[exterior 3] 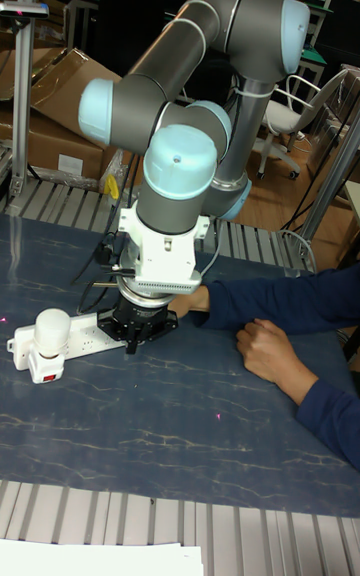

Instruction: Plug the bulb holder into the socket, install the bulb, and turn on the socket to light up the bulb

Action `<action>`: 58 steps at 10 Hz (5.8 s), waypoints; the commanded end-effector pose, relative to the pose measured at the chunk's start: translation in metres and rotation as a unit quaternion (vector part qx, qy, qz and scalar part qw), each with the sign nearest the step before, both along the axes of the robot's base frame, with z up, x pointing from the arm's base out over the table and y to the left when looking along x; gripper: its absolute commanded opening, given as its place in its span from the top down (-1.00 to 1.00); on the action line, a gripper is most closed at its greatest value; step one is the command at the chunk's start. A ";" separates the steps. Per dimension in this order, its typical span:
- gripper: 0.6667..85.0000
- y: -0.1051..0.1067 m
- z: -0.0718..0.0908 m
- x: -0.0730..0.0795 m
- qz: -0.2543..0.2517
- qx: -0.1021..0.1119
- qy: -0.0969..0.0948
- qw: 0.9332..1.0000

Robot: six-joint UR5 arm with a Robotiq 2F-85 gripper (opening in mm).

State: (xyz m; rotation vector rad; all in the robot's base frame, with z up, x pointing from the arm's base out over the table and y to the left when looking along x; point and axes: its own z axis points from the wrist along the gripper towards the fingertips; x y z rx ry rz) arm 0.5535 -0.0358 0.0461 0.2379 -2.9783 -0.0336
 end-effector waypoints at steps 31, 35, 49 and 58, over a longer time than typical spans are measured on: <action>0.99 0.015 0.004 -0.013 -0.012 -0.024 0.029 0.999; 0.99 0.016 -0.011 -0.010 -0.018 -0.022 0.019 0.999; 0.99 0.010 -0.014 -0.023 -0.014 -0.022 0.014 1.000; 0.99 0.002 -0.014 -0.036 -0.011 -0.023 0.014 1.000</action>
